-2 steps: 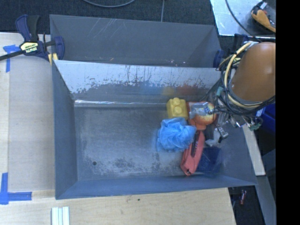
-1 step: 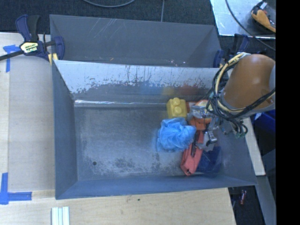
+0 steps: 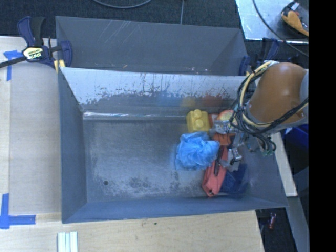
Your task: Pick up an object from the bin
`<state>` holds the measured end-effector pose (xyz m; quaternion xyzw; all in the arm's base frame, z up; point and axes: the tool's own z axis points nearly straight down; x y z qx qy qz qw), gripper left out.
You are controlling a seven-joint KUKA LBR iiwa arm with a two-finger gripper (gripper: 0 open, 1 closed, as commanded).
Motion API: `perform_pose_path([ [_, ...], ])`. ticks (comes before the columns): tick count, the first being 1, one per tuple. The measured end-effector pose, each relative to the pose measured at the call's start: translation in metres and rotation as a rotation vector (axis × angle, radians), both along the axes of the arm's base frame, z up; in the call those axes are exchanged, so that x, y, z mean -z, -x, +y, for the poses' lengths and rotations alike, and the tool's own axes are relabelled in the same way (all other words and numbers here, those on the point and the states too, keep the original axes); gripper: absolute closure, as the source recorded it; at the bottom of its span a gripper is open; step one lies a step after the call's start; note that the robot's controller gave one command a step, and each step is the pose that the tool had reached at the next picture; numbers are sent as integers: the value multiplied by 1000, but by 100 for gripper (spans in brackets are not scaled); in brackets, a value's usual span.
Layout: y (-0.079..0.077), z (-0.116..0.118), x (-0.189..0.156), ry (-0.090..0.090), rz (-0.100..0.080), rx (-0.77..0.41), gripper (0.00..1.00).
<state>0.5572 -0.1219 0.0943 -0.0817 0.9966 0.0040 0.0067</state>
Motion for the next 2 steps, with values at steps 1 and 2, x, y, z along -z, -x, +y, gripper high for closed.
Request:
perform_pose_path([
  [1,8,-3,1,1,-8,-57,0],
  [2,27,36,-75,2,-11,-104,100],
])
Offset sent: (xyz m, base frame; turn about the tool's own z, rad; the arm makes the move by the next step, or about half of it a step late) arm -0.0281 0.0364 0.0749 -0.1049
